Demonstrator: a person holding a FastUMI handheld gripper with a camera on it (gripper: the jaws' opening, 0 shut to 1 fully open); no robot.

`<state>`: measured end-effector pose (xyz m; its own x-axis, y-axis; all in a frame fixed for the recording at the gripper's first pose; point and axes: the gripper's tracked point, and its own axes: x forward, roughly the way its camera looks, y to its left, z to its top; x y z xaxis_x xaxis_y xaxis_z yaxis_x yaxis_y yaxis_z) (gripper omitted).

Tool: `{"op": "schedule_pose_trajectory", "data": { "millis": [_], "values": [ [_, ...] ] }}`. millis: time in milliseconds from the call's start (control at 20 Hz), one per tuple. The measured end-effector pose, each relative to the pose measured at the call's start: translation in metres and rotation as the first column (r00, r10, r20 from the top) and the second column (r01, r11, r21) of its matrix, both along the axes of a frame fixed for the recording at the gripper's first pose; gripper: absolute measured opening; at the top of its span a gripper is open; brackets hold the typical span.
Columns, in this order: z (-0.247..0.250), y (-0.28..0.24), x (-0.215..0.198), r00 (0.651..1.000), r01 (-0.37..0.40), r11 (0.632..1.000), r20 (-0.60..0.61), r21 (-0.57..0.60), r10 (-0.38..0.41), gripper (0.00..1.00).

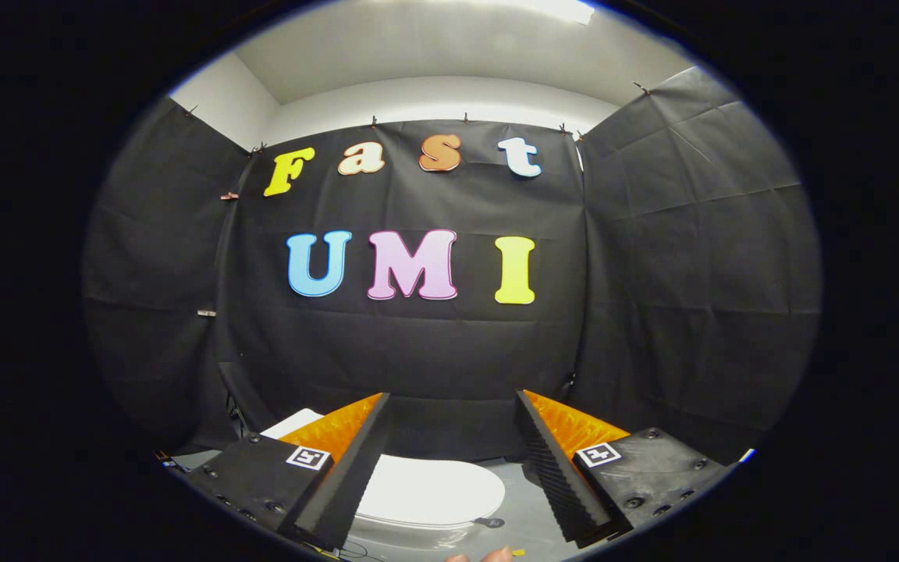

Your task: Open the toilet lid.

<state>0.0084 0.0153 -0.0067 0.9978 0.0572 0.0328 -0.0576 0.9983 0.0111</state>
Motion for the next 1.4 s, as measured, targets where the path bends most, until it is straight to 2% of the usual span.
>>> {"op": "schedule_pose_trajectory", "data": {
  "millis": [450,650,750,1200,1400],
  "values": [
    [-0.051,-0.006,0.038,0.998,-0.047,0.999,0.042,0.005,0.047,0.99],
    [-0.101,-0.025,0.068,0.998,-0.025,0.989,0.056,-0.145,0.033,0.99],
    [-0.129,-0.028,0.076,0.998,-0.044,0.985,0.030,-0.164,0.049,0.99],
    [-0.263,-0.059,0.104,0.982,-0.151,0.987,-0.118,-0.049,0.145,0.99],
    [-0.319,-0.086,0.117,0.962,-0.159,0.987,-0.218,0.037,0.164,0.99]
  ]
}}
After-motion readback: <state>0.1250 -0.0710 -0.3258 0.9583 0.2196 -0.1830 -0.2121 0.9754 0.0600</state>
